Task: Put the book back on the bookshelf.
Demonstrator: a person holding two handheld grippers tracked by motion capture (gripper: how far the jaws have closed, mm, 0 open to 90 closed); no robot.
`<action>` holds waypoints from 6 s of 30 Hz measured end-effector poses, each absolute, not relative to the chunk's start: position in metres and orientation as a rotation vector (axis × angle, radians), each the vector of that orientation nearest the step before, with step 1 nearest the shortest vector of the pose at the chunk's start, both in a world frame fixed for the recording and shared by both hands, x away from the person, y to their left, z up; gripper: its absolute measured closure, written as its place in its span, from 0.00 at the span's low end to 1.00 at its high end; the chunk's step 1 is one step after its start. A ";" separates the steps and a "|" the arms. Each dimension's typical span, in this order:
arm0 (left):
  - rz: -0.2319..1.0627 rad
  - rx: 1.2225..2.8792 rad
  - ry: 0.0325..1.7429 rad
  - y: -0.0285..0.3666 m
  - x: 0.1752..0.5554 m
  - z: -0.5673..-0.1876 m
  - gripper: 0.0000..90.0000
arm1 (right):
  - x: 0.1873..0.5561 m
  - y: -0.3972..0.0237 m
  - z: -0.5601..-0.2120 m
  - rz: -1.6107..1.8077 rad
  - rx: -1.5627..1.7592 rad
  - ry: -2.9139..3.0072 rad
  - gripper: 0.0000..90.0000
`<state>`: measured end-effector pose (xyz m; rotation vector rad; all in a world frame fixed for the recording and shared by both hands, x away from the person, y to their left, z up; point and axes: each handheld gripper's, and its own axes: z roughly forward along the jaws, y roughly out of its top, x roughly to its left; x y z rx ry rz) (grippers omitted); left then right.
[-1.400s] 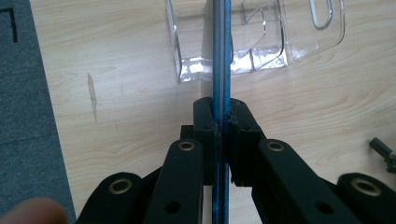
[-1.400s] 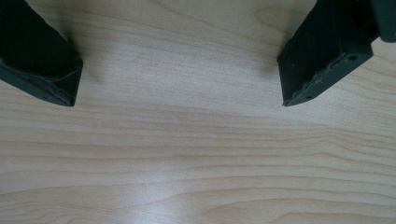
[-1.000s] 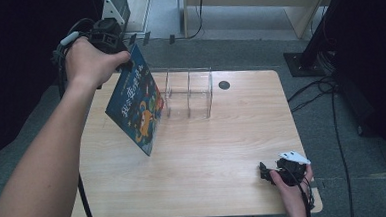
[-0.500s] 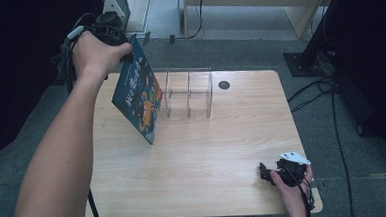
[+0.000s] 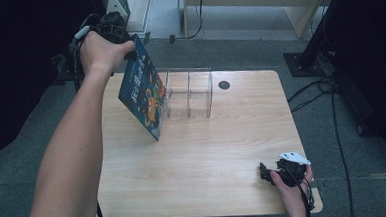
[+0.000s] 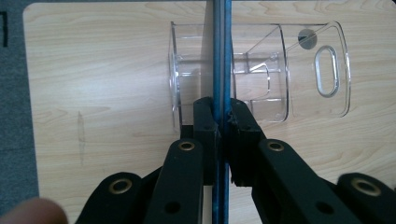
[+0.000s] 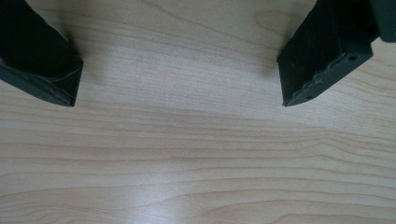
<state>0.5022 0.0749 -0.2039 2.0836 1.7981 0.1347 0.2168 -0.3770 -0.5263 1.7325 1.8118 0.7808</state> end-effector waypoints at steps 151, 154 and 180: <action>0.126 1.920 1.798 0.168 0.424 -0.246 0.00 | 0.217 -0.377 -0.526 0.780 1.733 1.812 0.00; 0.130 1.941 1.794 0.168 0.418 -0.243 0.00 | 0.217 -0.377 -0.526 0.780 1.733 1.812 0.00; 0.080 2.093 1.767 0.169 0.381 -0.259 0.00 | 0.217 -0.377 -0.526 0.780 1.733 1.812 0.00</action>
